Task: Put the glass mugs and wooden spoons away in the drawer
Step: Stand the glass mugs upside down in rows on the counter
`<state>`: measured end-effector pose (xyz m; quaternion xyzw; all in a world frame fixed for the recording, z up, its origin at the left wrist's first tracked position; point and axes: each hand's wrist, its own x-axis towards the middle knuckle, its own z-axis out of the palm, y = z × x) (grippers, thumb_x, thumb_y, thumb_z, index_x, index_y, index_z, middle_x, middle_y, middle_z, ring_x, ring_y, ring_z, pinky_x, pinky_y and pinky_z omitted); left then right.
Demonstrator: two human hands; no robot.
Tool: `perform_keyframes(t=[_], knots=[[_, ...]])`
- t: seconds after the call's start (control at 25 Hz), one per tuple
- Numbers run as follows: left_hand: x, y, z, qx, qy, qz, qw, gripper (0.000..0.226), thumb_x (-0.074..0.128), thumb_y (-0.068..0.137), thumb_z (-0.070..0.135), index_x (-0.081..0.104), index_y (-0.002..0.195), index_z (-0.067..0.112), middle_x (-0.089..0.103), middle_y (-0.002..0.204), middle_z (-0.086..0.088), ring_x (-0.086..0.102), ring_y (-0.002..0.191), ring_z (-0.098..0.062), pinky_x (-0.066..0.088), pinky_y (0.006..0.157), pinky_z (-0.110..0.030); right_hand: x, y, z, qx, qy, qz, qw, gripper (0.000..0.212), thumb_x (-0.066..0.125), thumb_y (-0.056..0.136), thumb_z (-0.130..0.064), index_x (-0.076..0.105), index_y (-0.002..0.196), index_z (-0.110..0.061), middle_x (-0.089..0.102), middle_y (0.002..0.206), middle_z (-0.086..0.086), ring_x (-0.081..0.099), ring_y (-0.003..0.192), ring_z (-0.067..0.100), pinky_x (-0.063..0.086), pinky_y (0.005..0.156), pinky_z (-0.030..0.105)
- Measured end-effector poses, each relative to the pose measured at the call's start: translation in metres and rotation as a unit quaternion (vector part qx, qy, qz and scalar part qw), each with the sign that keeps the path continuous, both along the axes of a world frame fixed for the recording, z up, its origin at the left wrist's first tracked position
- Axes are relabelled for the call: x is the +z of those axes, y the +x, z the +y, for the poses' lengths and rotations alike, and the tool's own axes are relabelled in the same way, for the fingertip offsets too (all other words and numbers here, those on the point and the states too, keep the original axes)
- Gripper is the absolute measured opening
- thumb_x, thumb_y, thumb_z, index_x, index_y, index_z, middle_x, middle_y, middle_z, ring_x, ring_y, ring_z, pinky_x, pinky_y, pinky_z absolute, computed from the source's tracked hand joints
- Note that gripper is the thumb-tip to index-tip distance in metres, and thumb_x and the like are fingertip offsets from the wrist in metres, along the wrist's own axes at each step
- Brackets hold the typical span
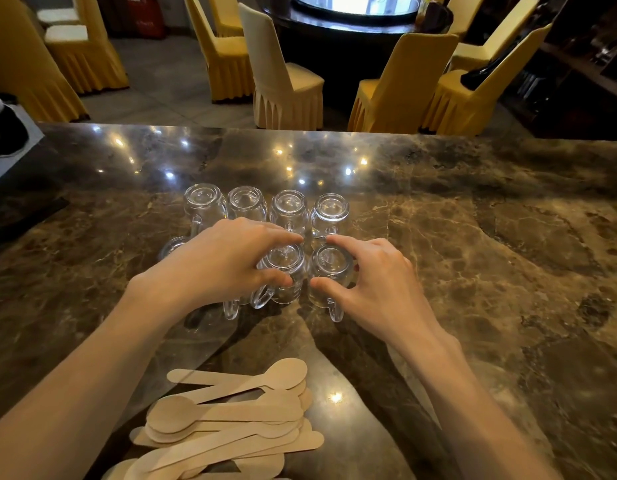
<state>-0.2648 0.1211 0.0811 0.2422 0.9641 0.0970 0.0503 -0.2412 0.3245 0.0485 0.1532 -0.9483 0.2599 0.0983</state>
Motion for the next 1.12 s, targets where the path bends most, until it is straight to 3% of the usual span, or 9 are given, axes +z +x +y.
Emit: perform_keyframes(t=[0.08, 0.16, 0.36, 0.48, 0.6, 0.72, 0.92, 1.04, 1.12], knots=[[0.000, 0.000, 0.000, 0.001, -0.003, -0.008, 1.000, 0.065, 0.061, 0.078, 0.052, 0.037, 0.137, 0.039, 0.048, 0.138, 0.015, 0.053, 0.112, -0.005, 0.041, 0.097, -0.029, -0.001, 0.000, -0.001, -0.003, 0.004, 0.002, 1.000, 0.063, 0.068, 0.074, -0.054, 0.052, 0.130, -0.027, 0.068, 0.105, -0.008, 0.052, 0.103, 0.013, 0.032, 0.079, 0.023], [-0.001, 0.000, 0.001, 0.001, -0.004, -0.010, 1.000, 0.065, 0.060, 0.079, 0.051, 0.035, 0.138, 0.039, 0.047, 0.139, 0.014, 0.049, 0.122, -0.009, 0.039, 0.098, -0.029, -0.002, 0.001, -0.001, -0.005, 0.007, 0.004, 1.000, 0.063, 0.068, 0.075, -0.053, 0.052, 0.130, -0.028, 0.068, 0.107, -0.008, 0.051, 0.102, 0.013, 0.032, 0.079, 0.022], [-0.002, 0.008, -0.001, -0.005, 0.014, 0.010, 1.000, 0.068, 0.057, 0.080, 0.052, 0.031, 0.141, 0.037, 0.042, 0.143, 0.013, 0.043, 0.127, -0.008, 0.033, 0.100, -0.023, 0.000, 0.004, 0.000, 0.005, 0.012, 0.006, 1.000, 0.066, 0.070, 0.075, -0.050, 0.049, 0.132, -0.026, 0.059, 0.127, -0.008, 0.050, 0.114, 0.013, 0.034, 0.089, 0.022], [0.001, 0.024, -0.003, 0.025, 0.119, 0.085, 0.989, 0.060, 0.053, 0.079, 0.055, 0.044, 0.134, 0.032, 0.047, 0.137, 0.013, 0.044, 0.124, -0.006, 0.032, 0.101, -0.024, 0.006, 0.011, -0.002, 0.000, 0.005, 0.022, 1.000, 0.066, 0.070, 0.076, -0.050, 0.050, 0.132, -0.024, 0.052, 0.137, -0.006, 0.044, 0.125, 0.011, 0.032, 0.101, 0.023], [-0.001, 0.050, -0.010, 0.068, 0.263, 0.216, 0.938, 0.037, 0.061, 0.086, 0.038, 0.060, 0.119, 0.019, 0.057, 0.119, 0.010, 0.054, 0.111, -0.006, 0.044, 0.096, -0.024, 0.014, 0.027, -0.009, -0.011, -0.138, 0.079, 0.987, 0.048, 0.070, 0.078, -0.042, 0.060, 0.119, -0.020, 0.062, 0.121, -0.007, 0.054, 0.112, 0.006, 0.044, 0.095, 0.021], [-0.012, 0.080, -0.022, 0.121, 0.294, 0.287, 0.904, 0.025, 0.063, 0.088, 0.021, 0.063, 0.110, 0.011, 0.060, 0.110, 0.004, 0.056, 0.103, -0.007, 0.044, 0.091, -0.017, 0.019, 0.052, -0.017, -0.007, -0.272, 0.107, 0.956, 0.033, 0.069, 0.082, -0.034, 0.064, 0.110, -0.018, 0.066, 0.108, -0.009, 0.060, 0.097, 0.004, 0.050, 0.081, 0.019], [-0.032, 0.131, -0.040, 0.180, 0.283, 0.271, 0.902, 0.022, 0.062, 0.089, 0.018, 0.063, 0.110, 0.011, 0.060, 0.107, 0.003, 0.055, 0.098, -0.006, 0.042, 0.086, -0.013, 0.011, 0.099, -0.029, 0.001, -0.430, 0.036, 0.902, 0.022, 0.066, 0.083, -0.031, 0.066, 0.102, -0.021, 0.068, 0.097, -0.008, 0.065, 0.089, 0.014, 0.052, 0.076, 0.024], [-0.043, 0.154, -0.054, 0.196, 0.271, 0.247, 0.910, 0.019, 0.063, 0.088, 0.016, 0.065, 0.107, 0.011, 0.063, 0.107, 0.001, 0.057, 0.100, -0.010, 0.045, 0.088, -0.019, 0.002, 0.128, -0.037, -0.003, -0.487, -0.007, 0.873, 0.015, 0.064, 0.083, -0.032, 0.067, 0.096, -0.026, 0.070, 0.094, -0.011, 0.066, 0.088, 0.008, 0.050, 0.076, 0.017], [-0.051, 0.167, -0.067, 0.218, 0.259, 0.219, 0.915, 0.020, 0.060, 0.087, 0.017, 0.065, 0.106, 0.014, 0.062, 0.108, 0.004, 0.058, 0.102, -0.012, 0.046, 0.089, -0.026, -0.004, 0.147, -0.043, -0.010, -0.518, -0.037, 0.855, 0.014, 0.063, 0.082, -0.036, 0.069, 0.092, -0.028, 0.071, 0.093, -0.006, 0.067, 0.086, 0.011, 0.052, 0.075, 0.020]])
